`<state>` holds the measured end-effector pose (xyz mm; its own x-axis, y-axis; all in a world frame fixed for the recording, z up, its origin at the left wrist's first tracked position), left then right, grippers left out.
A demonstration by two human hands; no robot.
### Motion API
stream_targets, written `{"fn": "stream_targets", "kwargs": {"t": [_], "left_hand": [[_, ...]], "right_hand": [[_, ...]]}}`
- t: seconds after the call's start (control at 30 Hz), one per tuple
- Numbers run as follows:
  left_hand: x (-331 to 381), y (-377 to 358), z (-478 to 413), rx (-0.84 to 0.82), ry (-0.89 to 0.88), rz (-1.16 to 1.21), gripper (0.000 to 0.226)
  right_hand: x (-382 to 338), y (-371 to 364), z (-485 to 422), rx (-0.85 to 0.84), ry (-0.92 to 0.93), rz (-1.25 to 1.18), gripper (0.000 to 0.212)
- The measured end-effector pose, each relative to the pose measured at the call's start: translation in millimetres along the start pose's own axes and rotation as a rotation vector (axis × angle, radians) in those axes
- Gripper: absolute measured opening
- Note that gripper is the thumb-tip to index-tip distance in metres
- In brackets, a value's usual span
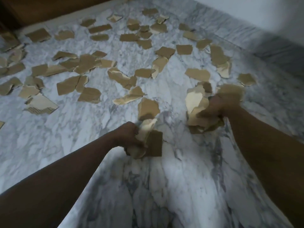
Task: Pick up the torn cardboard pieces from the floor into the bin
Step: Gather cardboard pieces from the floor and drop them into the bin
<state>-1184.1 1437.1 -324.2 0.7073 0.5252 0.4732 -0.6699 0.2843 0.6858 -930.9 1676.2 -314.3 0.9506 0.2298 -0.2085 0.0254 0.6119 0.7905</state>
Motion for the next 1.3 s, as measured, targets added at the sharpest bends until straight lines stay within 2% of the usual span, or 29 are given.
{"fn": "stream_targets", "kwargs": {"t": [0.07, 0.17, 0.27, 0.37, 0.43, 0.53, 0.63, 0.77, 0.87, 0.93, 1.03, 1.2, 1.3], "left_hand": [[27.4, 12.1, -31.0, 0.104, -0.005, 0.107, 0.047], [45.7, 17.2, -81.0, 0.233, 0.054, -0.082, 0.077], [51.4, 6.0, -114.9, 0.255, 0.137, -0.184, 0.084], [51.2, -2.9, -130.6, 0.288, 0.242, -0.292, 0.103], [56.5, -3.1, -134.3, 0.26, 0.224, -0.26, 0.109], [62.8, -0.9, -130.3, 0.188, 0.181, -0.231, 0.102], [70.3, 0.8, -121.1, 0.187, 0.136, -0.078, 0.09], [54.5, -11.2, -96.8, 0.277, 0.171, 0.228, 0.088], [17.3, -18.4, -60.6, 0.36, 0.214, 0.378, 0.082], [-13.5, -10.8, -37.9, 0.365, 0.221, 0.364, 0.085], [-85.5, 23.5, -8.5, 0.361, 0.308, 0.295, 0.087], [-230.5, 63.6, 73.6, 0.428, 0.53, 0.269, 0.099], [-301.3, 74.1, 123.2, 0.493, 0.69, 0.329, 0.091]], "right_hand": [[14.5, -26.1, -1.0, -0.029, 0.013, 0.14, 0.114], [23.1, -39.7, -9.8, 0.039, 0.038, 0.138, 0.101], [20.1, -38.3, 0.6, 0.106, 0.017, 0.186, 0.105], [27.8, -48.1, 3.7, 0.116, -0.021, 0.143, 0.092], [29.5, -53.4, 3.4, 0.101, 0.015, 0.088, 0.082], [24.6, -50.1, 10.3, 0.102, 0.087, 0.036, 0.073], [16.4, -41.3, 20.3, 0.135, 0.141, 0.05, 0.058], [3.4, -32.6, 33.1, 0.158, 0.164, -0.035, 0.067], [-15.2, -26.7, 34.1, 0.118, 0.109, -0.151, 0.063], [-42.5, -22.1, 33.0, 0.115, 0.082, -0.277, 0.064], [-121.2, -29.5, 17.3, 0.121, 0.18, -0.49, 0.059], [-257.5, -58.9, -1.7, 0.063, 0.321, -0.406, 0.073], [-295.2, -74.3, -15.0, 0.075, 0.327, -0.254, 0.104]]}}
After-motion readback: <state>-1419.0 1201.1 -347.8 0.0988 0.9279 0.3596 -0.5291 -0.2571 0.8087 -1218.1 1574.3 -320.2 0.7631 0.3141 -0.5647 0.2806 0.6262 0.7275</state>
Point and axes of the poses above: each hand's wrist, its own z-axis away from the middle knuckle, its own y-axis out of the back of the hand, x = y × z, the point moved 7 cm from there along -z, towards the middle knuckle, and after that the axes turned 2 degrees about x, right-handed, at the moved point
